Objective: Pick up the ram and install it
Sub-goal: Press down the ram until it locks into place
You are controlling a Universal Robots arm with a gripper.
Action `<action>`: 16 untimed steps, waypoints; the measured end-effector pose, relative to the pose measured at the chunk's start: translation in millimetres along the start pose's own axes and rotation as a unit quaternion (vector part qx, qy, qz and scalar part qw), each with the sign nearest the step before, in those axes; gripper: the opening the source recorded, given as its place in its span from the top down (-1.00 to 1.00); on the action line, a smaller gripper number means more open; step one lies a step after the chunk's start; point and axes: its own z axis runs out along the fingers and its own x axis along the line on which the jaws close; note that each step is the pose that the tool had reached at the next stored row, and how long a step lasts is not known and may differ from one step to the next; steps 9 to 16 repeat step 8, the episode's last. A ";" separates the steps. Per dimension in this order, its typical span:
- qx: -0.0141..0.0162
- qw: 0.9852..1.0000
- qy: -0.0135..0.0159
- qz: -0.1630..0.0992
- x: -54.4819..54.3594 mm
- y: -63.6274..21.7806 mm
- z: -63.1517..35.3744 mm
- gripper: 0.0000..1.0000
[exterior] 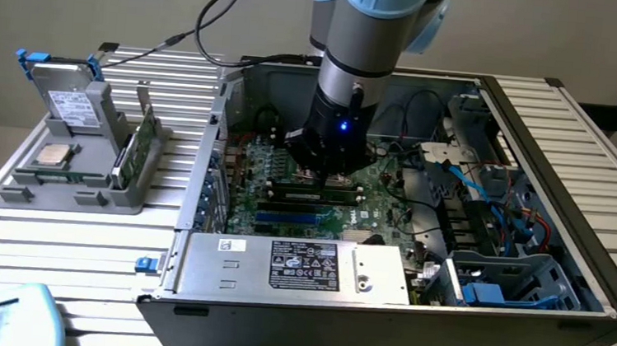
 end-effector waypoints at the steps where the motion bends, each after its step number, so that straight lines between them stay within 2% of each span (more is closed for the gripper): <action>1: 0.000 1.000 0.000 0.000 0.8 -1.7 -0.1 0.80; 16: 0.000 1.000 0.000 0.000 1.2 -2.2 -0.1 0.80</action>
